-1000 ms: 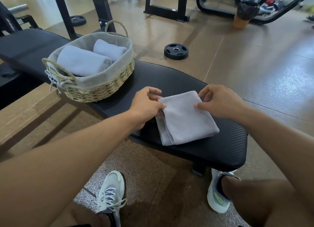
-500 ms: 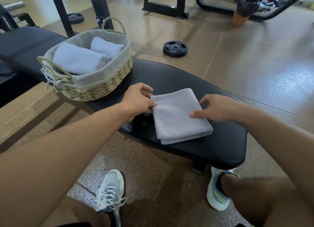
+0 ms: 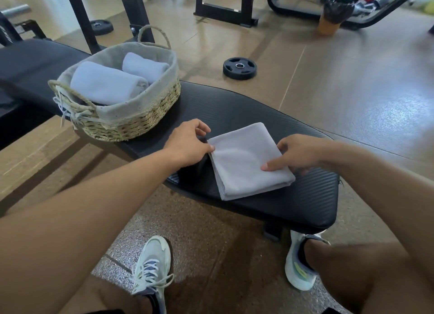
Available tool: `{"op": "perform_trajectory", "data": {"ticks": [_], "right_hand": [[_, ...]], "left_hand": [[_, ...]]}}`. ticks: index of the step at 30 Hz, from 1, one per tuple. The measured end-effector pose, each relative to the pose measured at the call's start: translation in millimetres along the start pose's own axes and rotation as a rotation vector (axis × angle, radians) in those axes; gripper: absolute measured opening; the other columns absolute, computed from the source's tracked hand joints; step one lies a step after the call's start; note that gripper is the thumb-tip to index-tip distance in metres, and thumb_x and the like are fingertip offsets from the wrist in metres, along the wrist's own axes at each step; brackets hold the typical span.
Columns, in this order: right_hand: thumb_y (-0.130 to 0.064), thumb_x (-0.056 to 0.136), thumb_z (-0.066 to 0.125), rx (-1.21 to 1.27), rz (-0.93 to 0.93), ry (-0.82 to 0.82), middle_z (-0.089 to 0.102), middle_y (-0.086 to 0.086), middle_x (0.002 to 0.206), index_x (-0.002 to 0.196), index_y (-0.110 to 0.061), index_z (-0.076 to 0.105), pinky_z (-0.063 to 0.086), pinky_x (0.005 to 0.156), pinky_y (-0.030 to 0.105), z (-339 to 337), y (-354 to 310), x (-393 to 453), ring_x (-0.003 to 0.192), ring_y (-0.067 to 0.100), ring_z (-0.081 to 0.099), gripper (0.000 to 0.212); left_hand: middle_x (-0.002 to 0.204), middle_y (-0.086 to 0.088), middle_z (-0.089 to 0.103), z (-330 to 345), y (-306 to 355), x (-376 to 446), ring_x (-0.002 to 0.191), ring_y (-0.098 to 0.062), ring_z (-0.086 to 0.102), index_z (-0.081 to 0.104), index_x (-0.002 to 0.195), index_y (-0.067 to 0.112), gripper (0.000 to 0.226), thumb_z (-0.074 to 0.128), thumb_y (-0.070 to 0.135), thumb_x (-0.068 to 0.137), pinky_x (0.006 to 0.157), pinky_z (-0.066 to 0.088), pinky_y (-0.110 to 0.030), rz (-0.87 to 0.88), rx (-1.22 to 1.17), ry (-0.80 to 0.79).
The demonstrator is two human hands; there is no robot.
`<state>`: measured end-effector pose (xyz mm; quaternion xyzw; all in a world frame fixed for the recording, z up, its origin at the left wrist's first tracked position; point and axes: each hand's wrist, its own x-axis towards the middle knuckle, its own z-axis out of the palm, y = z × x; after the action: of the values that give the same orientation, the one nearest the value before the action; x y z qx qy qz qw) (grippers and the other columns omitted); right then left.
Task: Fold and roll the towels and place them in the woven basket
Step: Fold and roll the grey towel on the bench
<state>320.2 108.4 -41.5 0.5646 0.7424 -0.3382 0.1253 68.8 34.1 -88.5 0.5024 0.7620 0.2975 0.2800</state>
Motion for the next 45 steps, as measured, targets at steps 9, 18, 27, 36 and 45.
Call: {"op": "perform_trajectory", "data": {"ticks": [9, 18, 27, 36, 45], "right_hand": [[-0.019, 0.075, 0.078, 0.014, -0.210, 0.339, 0.065, -0.005, 0.091, 0.091, -0.021, 0.058, 0.044, 0.063, 0.028, -6, -4, 2, 0.082, 0.019, 0.059, 0.026], [-0.007, 0.078, 0.070, 0.123, -0.580, 0.501, 0.065, -0.013, 0.085, 0.093, -0.028, 0.053, 0.045, 0.069, 0.028, 10, -17, 1, 0.079, 0.005, 0.059, 0.031], [-0.024, 0.074, 0.084, 0.041, -0.530, 0.514, 0.061, -0.016, 0.103, 0.110, -0.029, 0.059, 0.038, 0.080, 0.031, 9, -19, 18, 0.096, 0.012, 0.054, 0.044], [-0.026, 0.079, 0.078, -0.121, -0.609, 0.663, 0.061, -0.010, 0.095, 0.096, -0.024, 0.055, 0.042, 0.082, 0.035, 21, -18, 27, 0.091, 0.018, 0.055, 0.029], [-0.046, 0.075, 0.082, -0.102, -0.608, 0.404, 0.057, -0.014, 0.097, 0.098, -0.029, 0.055, 0.040, 0.075, 0.020, 6, -15, 15, 0.090, 0.004, 0.052, 0.040]], "left_hand": [[0.084, 0.004, 0.079, -28, 37, -22, 0.084, -0.014, 0.071, 0.059, 0.108, 0.027, 0.031, 0.075, 0.037, 0.084, 0.072, 0.047, -0.031, -0.150, 0.232, -0.599], [0.101, 0.005, 0.071, -24, 10, -15, 0.094, -0.015, 0.069, 0.065, 0.111, 0.030, 0.052, 0.093, 0.027, 0.067, 0.092, 0.055, -0.035, 0.141, -0.030, -0.315], [0.082, 0.006, 0.065, -26, -6, -2, 0.080, -0.016, 0.058, 0.059, 0.084, 0.023, 0.033, 0.087, 0.011, 0.070, 0.078, 0.050, -0.037, 0.230, 0.027, -0.073], [0.096, 0.000, 0.072, -35, -4, -1, 0.092, -0.014, 0.068, 0.065, 0.090, 0.023, 0.043, 0.051, -0.014, 0.073, 0.084, 0.055, -0.032, 0.233, -0.232, 0.069], [0.083, 0.005, 0.071, -38, 5, -22, 0.070, 0.004, 0.057, 0.071, 0.087, 0.026, 0.019, 0.083, 0.037, 0.078, 0.070, 0.043, -0.013, 0.367, -0.015, -0.032]]}}
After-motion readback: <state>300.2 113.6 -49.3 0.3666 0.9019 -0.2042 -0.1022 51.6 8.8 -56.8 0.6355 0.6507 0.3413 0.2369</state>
